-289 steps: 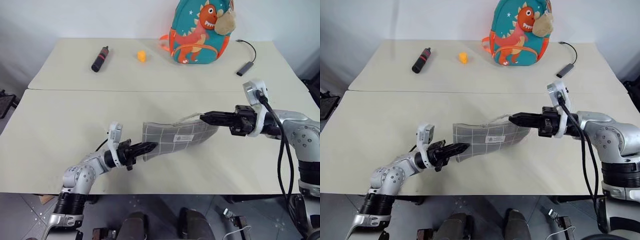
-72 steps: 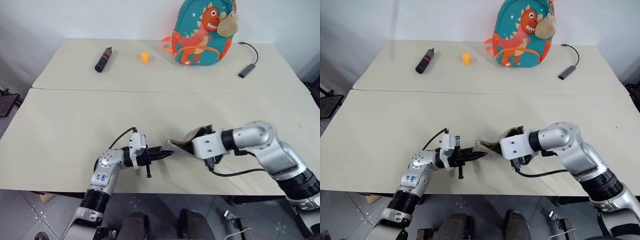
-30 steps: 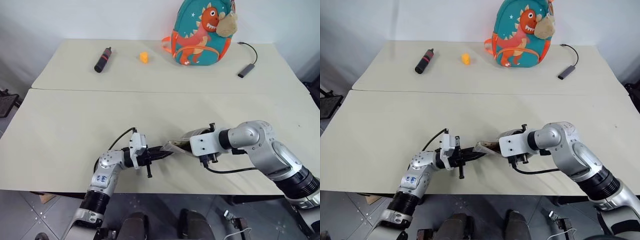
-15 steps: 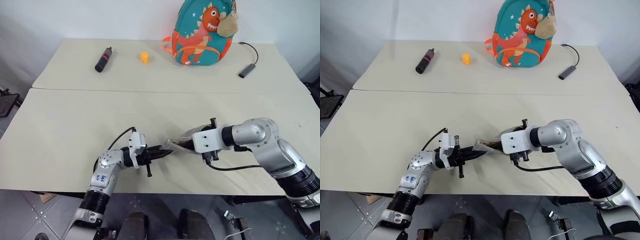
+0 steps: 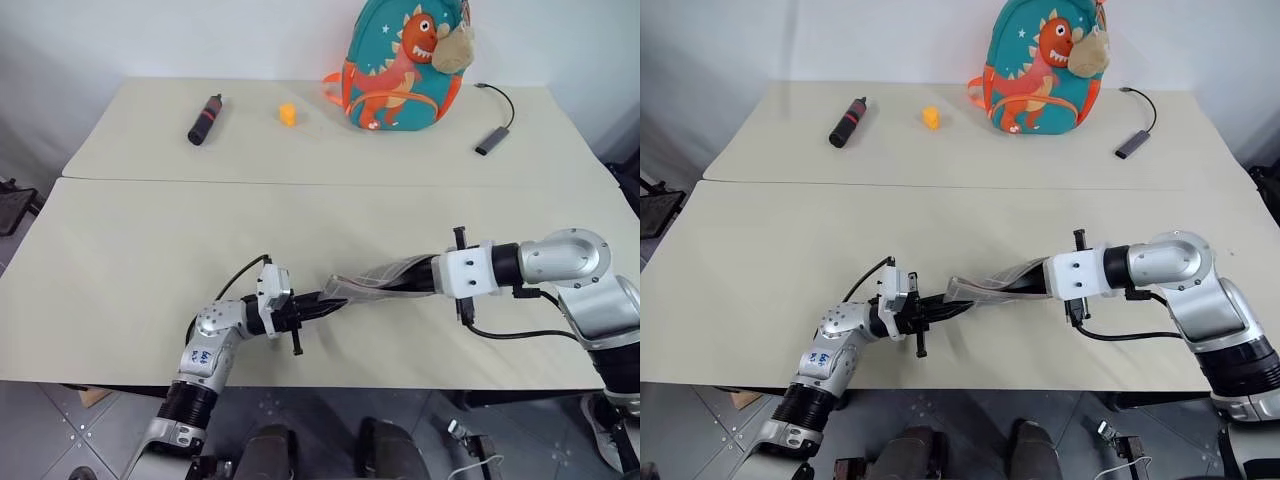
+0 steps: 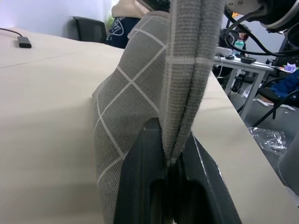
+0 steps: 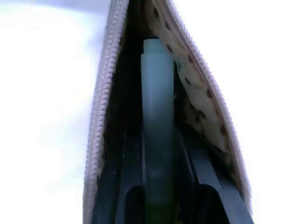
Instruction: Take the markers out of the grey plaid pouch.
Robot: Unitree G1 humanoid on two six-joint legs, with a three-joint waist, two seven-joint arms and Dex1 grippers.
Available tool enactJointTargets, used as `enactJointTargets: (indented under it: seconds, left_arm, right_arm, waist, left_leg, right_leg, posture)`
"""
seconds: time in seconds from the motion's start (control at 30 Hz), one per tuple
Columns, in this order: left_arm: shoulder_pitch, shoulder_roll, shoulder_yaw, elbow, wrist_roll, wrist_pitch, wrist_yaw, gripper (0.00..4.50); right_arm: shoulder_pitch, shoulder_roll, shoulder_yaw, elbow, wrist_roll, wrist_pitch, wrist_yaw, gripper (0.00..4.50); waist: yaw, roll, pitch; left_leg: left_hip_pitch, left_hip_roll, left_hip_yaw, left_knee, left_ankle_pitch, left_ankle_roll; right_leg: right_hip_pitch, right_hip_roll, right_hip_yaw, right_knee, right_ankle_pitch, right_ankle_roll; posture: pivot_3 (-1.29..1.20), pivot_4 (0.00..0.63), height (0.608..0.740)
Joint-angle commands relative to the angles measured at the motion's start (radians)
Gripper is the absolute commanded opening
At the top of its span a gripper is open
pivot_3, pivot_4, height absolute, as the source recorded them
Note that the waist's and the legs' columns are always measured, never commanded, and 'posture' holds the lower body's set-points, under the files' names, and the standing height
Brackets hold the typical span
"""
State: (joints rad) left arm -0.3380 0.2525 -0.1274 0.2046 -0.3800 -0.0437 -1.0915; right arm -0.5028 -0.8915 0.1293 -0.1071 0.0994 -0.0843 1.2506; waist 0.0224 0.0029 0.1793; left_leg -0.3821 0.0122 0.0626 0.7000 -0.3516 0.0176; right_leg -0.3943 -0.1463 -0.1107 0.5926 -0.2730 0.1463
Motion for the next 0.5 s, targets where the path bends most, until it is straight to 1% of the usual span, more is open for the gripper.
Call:
enactJointTargets:
  seconds: [0.03,0.13,0.27,0.37,0.5]
  left_arm:
    - [0.012,0.009,0.009,-0.028,-0.008,0.004,-0.002,0.0]
    - [0.01,0.009,0.008,-0.027,-0.009,0.005,-0.002,0.0]
    - [0.005,0.009,0.008,-0.024,-0.01,0.007,-0.003,0.0]
    - [0.001,0.009,0.008,-0.024,-0.012,0.013,-0.005,0.0]
    - [0.003,0.012,0.009,-0.028,-0.014,0.018,-0.01,0.0]
  right_arm:
    - [0.025,-0.005,-0.075,-0.016,0.125,0.003,0.039,0.42]
    - [0.059,-0.007,-0.1,-0.023,0.199,0.009,0.076,0.42]
    - [0.095,0.012,-0.113,-0.085,0.307,0.052,0.102,0.42]
    - [0.088,0.042,-0.122,-0.174,0.416,0.18,0.049,0.42]
    - [0.042,0.056,-0.177,-0.262,0.575,0.376,-0.045,0.42]
  waist:
    - [0.001,0.0,0.0]
    - [0.003,0.0,0.0]
    - [0.002,0.0,0.0]
    - [0.002,0.0,0.0]
    - [0.002,0.0,0.0]
  left_leg:
    - [0.0,0.0,0.0,0.0,0.0,0.0]
    - [0.0,0.0,0.0,0.0,0.0,0.0]
    - [0.0,0.0,0.0,0.0,0.0,0.0]
    - [0.0,0.0,0.0,0.0,0.0,0.0]
    - [0.0,0.0,-0.001,0.0,0.0,0.0]
  right_leg:
    - [0.0,0.0,0.0,0.0,0.0,0.0]
    - [0.0,0.0,0.0,0.0,0.0,0.0]
    - [0.0,0.0,0.0,0.0,0.0,0.0]
    - [0.0,0.0,0.0,0.0,0.0,0.0]
    - [0.0,0.0,0.0,0.0,0.0,0.0]
  posture:
    - [0.0,0.15,0.74]
    - [0.0,0.15,0.74]
    - [0.0,0.15,0.74]
    - [0.0,0.15,0.74]
    - [0.0,0.15,0.74]
